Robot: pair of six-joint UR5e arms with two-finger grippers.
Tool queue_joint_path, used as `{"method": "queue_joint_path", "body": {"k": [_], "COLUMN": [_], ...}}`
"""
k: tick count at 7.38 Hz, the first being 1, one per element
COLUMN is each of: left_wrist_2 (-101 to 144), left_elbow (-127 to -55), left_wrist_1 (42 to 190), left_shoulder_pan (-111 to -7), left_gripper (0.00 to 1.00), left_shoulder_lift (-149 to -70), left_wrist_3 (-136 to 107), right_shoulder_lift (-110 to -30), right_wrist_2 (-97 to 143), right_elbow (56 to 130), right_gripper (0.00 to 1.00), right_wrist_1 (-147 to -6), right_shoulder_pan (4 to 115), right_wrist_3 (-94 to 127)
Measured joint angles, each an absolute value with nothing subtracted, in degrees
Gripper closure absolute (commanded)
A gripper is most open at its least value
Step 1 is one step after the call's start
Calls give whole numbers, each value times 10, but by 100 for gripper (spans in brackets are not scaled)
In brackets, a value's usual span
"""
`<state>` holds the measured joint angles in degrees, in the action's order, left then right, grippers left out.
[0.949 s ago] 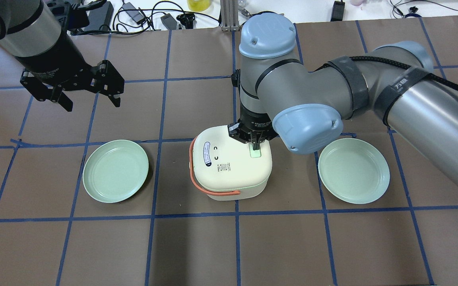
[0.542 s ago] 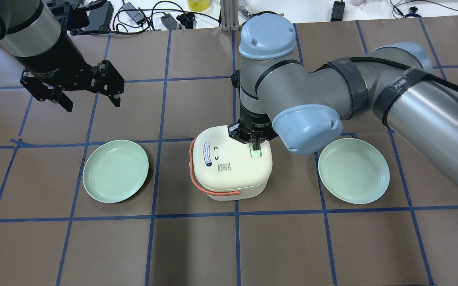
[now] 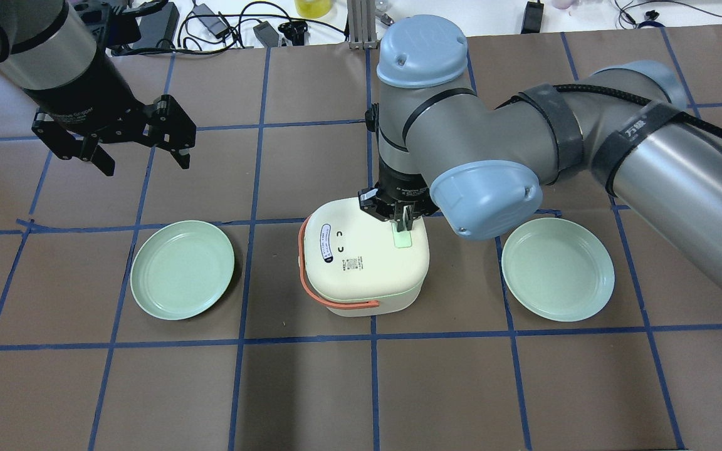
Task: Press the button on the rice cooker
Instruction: 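Lift the right gripper away as the rice cooker lid pops open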
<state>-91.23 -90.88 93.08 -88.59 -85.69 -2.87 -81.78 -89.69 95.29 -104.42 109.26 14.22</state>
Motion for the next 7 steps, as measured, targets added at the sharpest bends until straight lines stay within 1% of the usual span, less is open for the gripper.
{"method": "queue_joint_path", "body": {"k": [4, 7], "left_wrist_2": [-912, -912], "left_elbow": [-909, -909], "left_wrist_1": [931, 931], "left_shoulder_pan": [-886, -886], "left_gripper": [0, 0], "left_shoulder_lift": [-857, -857], "left_wrist_3": [-28, -29], "right_shoulder_lift": [-828, -839], "right_wrist_2": [-909, -908], "right_elbow": [854, 823], "right_gripper": [0, 0], "right_wrist_1": [-990, -975], "right_shoulder_pan": [1013, 953], "right_wrist_3": [126, 96]}}
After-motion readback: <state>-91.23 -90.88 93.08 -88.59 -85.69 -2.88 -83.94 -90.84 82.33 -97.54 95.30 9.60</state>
